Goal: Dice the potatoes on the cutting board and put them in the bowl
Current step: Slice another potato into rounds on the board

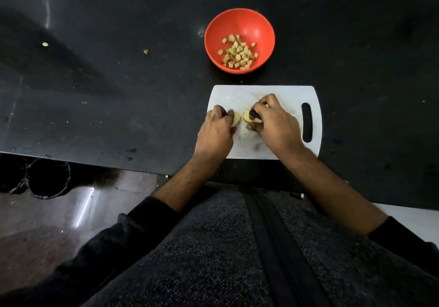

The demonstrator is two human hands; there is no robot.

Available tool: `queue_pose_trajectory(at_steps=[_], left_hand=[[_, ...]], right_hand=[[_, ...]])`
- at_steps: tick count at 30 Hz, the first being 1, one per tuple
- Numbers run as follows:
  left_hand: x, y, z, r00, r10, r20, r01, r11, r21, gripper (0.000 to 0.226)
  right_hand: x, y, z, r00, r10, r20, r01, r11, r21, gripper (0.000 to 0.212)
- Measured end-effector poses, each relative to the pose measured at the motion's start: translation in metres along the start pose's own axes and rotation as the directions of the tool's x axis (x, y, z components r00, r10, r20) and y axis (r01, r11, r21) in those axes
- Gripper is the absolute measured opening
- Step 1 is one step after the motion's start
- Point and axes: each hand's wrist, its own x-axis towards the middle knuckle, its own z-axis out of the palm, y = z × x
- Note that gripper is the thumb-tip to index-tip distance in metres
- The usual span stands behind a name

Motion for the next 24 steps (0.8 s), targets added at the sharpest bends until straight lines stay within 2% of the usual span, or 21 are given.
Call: queue_pose_trajectory(at_steps=[4, 13, 18, 21, 24], left_hand=[[0.004, -0.004, 0.000, 0.998, 0.038, -0.048, -0.039, 0.999, -0.020, 0.040], [0.009, -0.003, 0.001, 0.997, 0.039, -0.060, -0.047, 0.988, -0.147, 0.042], [0.011, -0.008, 0.004, 0.997, -0.021, -0.078, 0.000, 0.968, -0.252, 0.049], [0.012, -0.014, 0.001, 0.989, -0.099, -0.109, 0.061, 0.949, -0.309, 0.052], [0.013, -0.017, -0.006, 0.979, -0.159, -0.125, 0.106, 0.929, -0.355, 0.046]], right_hand=[[0.012, 0.003, -0.006, 0.999, 0.035, 0.013, -0.035, 0.999, -0.016, 0.035], [0.017, 0.006, -0.015, 0.999, 0.050, -0.009, -0.051, 0.989, -0.141, 0.023], [0.005, -0.004, -0.017, 0.998, 0.046, -0.042, -0.046, 0.999, 0.008, 0.031], [-0.012, -0.013, -0.008, 0.999, 0.033, 0.004, -0.033, 0.992, 0.121, 0.038], [-0.029, -0.015, 0.004, 0.998, 0.040, 0.044, -0.047, 0.983, 0.179, 0.033]])
